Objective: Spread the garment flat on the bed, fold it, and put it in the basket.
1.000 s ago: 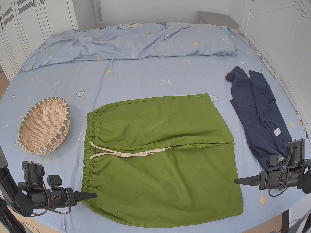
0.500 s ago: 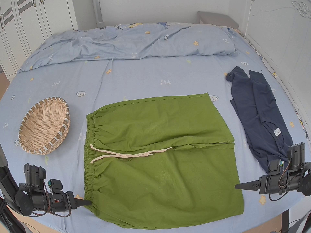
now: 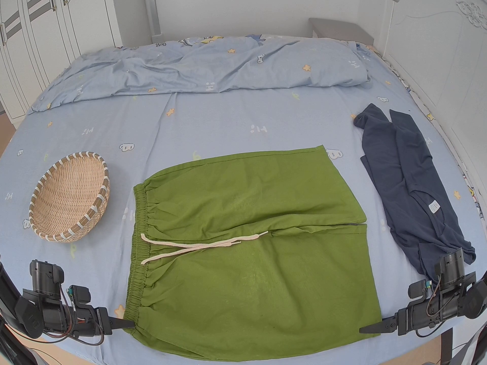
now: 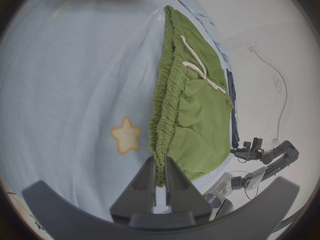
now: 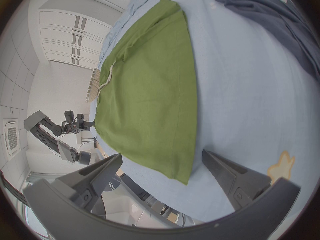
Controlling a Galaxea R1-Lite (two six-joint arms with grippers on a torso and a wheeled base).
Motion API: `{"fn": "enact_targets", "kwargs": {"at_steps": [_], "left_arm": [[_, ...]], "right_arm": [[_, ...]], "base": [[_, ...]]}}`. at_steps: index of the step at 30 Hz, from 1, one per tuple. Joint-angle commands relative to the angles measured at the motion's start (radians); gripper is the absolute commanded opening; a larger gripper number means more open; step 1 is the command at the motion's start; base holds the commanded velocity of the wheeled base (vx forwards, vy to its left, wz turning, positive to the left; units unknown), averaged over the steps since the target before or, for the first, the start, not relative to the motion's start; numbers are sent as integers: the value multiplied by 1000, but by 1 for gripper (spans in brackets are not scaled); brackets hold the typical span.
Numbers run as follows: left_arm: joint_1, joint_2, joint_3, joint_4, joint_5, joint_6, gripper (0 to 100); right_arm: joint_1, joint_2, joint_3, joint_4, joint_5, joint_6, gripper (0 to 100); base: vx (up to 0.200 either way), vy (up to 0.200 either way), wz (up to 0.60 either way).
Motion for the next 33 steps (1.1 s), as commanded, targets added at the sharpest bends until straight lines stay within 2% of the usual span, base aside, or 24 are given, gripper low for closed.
{"fn": "enact_targets", "kwargs": {"at_steps": [1,7,20,21,31,33], "left_arm": [[4,-5,17,-2,2,1,0],[4,-11,17,-1,2,0,0],[4,-5,17,-5,0,0,0],[4,-5,17,-5,0,0,0],[8,-5,17,-5,3,0,0],[56,-5,14,-8,-3,6,0]], "right_arm": [[6,31,27,-1,3,-2,100],[64,72,24,-7,3,-2,100],[49,117,4,-39,3,2,100],[44,117,4,-39,3,4,0],[11,117,7,-39,3,1,0],[-40,115,17,-38,5,-2,0]], "base": [[0,0,0],[0,0,0],[0,0,0],[0,0,0],[0,0,0],[0,0,0]]}}
